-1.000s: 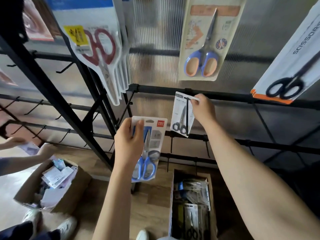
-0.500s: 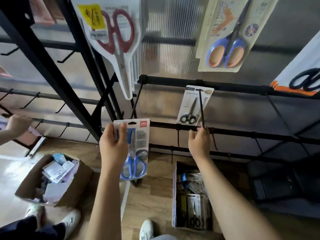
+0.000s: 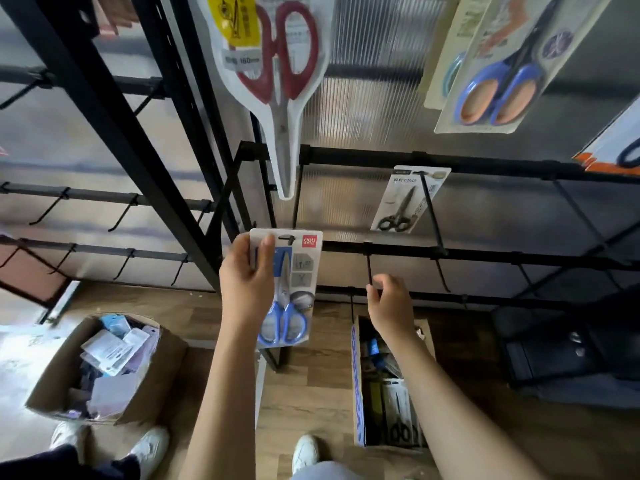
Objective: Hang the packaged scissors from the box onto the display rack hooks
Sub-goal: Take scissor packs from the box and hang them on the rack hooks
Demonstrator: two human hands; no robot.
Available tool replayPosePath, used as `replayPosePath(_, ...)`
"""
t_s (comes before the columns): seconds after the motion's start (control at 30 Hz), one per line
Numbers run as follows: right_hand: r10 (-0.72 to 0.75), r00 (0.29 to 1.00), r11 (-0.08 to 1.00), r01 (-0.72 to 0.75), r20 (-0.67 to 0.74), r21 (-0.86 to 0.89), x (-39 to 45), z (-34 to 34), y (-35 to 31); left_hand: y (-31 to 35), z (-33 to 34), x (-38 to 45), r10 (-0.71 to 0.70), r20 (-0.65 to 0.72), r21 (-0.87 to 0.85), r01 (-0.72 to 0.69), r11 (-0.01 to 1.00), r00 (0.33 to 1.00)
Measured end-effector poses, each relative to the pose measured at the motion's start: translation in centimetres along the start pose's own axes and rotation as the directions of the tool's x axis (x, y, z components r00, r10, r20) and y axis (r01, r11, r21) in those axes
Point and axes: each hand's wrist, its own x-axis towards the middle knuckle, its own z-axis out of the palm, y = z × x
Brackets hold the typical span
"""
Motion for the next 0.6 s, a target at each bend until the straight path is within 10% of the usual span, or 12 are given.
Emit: replayPosePath(0.6,0.214,0.977,0.976,-0.214,-0.01,-0.039,-0.1,-2.2,2.2,-2.1,5.6,8.8,-0.26,-0.015,-0.025,0.259,0.965,0.966)
